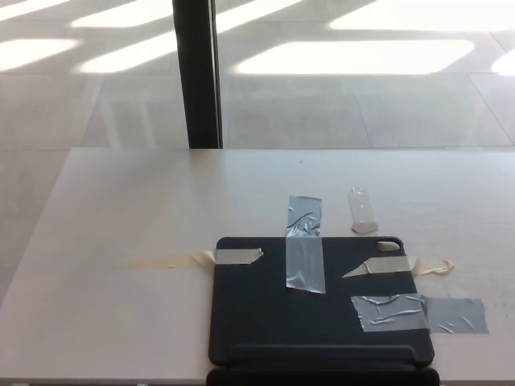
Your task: The robot uses its right hand to open a folded tablet cover kept in the middle of the desk
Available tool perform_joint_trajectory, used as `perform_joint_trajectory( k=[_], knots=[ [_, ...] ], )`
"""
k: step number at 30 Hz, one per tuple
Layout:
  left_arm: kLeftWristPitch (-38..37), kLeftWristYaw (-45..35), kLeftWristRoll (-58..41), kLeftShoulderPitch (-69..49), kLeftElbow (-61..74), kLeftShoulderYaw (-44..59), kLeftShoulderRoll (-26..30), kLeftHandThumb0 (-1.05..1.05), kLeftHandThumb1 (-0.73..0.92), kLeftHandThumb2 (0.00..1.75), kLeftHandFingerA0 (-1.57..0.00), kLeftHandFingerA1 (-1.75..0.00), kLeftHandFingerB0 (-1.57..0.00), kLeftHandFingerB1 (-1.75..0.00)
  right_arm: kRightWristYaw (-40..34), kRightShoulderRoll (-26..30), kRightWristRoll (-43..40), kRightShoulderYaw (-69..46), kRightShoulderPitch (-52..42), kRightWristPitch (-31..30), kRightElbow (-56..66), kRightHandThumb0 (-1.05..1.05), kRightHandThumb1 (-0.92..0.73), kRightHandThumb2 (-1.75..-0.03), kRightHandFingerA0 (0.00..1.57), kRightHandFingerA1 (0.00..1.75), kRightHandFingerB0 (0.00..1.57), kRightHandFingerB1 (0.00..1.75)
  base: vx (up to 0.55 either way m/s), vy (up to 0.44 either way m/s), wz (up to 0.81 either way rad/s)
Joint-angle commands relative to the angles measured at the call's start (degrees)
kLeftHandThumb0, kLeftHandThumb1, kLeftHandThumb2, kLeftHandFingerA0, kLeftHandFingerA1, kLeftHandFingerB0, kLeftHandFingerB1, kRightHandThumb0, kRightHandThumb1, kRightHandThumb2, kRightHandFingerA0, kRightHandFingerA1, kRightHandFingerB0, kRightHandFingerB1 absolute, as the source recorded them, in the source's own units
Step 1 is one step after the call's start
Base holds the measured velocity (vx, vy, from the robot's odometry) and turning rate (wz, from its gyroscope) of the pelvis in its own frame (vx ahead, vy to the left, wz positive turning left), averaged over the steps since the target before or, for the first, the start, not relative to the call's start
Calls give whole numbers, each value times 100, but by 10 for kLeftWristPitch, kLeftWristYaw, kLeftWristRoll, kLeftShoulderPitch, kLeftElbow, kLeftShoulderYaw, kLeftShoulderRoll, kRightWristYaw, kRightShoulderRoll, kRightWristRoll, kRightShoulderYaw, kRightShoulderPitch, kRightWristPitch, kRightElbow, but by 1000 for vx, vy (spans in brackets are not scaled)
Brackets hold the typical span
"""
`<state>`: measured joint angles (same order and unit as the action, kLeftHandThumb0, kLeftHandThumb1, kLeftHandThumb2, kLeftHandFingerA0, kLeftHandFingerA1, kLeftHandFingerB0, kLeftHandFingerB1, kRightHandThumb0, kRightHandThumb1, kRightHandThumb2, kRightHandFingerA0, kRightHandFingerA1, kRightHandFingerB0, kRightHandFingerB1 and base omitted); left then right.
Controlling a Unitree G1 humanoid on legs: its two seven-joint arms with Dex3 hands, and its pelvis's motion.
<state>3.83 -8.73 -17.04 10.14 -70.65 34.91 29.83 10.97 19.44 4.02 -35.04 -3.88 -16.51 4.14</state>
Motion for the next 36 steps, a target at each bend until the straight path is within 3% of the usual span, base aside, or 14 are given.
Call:
perform_joint_trajectory(
  k=[1, 3, 4, 5, 8, 9, 10, 12, 13, 19, 24, 25, 26, 36],
  knots=[
    [-5, -2, -13, -17, -11, 7, 16, -89, 69, 103, -59, -77, -44, -65, -223, 60, -186, -298, 74, 145, -399, -79, -83, -69, 61, 45, 40, 38, 0, 0, 0],
    [-4, -1, -10, -19, -10, 5, 14, -88, 70, 104, -59, -76, -43, -65, -242, 53, -180, -306, 75, 143, -391, -74, -88, -67, 62, 44, 45, 38, 0, 0, 0],
    [-4, -3, -11, -21, -9, 5, 13, -86, 92, 70, -59, -76, -44, -60, -243, 54, -180, -307, 77, 149, -401, -74, -88, -67, 62, 44, 45, 38, 0, 0, 0],
    [-3, -5, -13, -23, -8, 7, 13, -86, 92, 68, -56, -76, -44, -61, -247, 52, -181, -309, 77, 163, -410, -75, -81, -68, 63, 48, 43, 39, 0, 0, 0],
    [-3, -7, -15, -25, -8, 8, 14, -89, 92, 68, -59, -78, -45, -62, -254, 50, -178, -315, 80, 187, -436, -70, -87, -66, 65, 47, 43, 37, 0, 0, 0],
    [-2, -6, -15, -21, -7, 8, 16, -88, 92, 69, -58, -78, -45, -63, -252, 48, -181, -317, 86, 188, -441, -61, -66, -109, 64, 68, 22, 47, 0, 0, 0],
    [2, -3, -14, -14, -8, 7, 18, -88, 69, 102, -58, -78, -43, -65, -256, 40, -178, -314, 93, 184, -440, -76, -83, -69, 63, 46, 42, 38, 0, 0, 0],
    [3, -2, -14, -11, -9, 7, 18, -88, 69, 102, -58, -78, -42, -65, -275, 36, -155, -300, 97, 171, -446, -75, -85, -70, 64, 46, 42, 38, 0, 0, 0],
    [1, -4, -14, -13, -9, 7, 16, -87, 92, 68, -58, -77, -44, -61, -268, 34, -157, -301, 98, 162, -441, -73, -91, -68, 62, 44, 45, 37, 0, 0, 0],
    [-7, 0, -7, -29, -13, 2, 8, -89, 92, 69, -63, -75, -44, -60, -263, 46, -135, -292, 101, 157, -469, -72, -92, -68, 68, 46, 46, 38, 0, 0, 0],
    [2, -2, 0, -9, -14, -9, 10, -88, 92, 68, -60, -75, -45, -60, -243, 31, -117, -272, 62, 187, -477, -74, -92, -68, 72, 47, 45, 38, 0, 0, 0],
    [1, 1, 1, -4, -17, -11, 6, -86, 70, 119, -63, -78, -35, -62, -250, 34, -115, -270, 61, 192, -483, -74, -90, -68, 74, 46, 49, 38, 0, 0, 0],
    [-1, -1, 0, -4, -17, -11, 5, -90, 92, 68, -61, -75, -42, -60, -244, 35, -120, -268, 62, 197, -488, -73, -89, -67, 72, 45, 47, 37, 0, 0, 0],
    [-11, -2, -6, -14, -14, -14, -16, -88, 92, 72, -60, -76, -44, -61, -221, 79, -137, -224, 73, 226, -528, -75, -90, -68, 69, 45, 48, 38, 0, 0, 0]
  ],
)
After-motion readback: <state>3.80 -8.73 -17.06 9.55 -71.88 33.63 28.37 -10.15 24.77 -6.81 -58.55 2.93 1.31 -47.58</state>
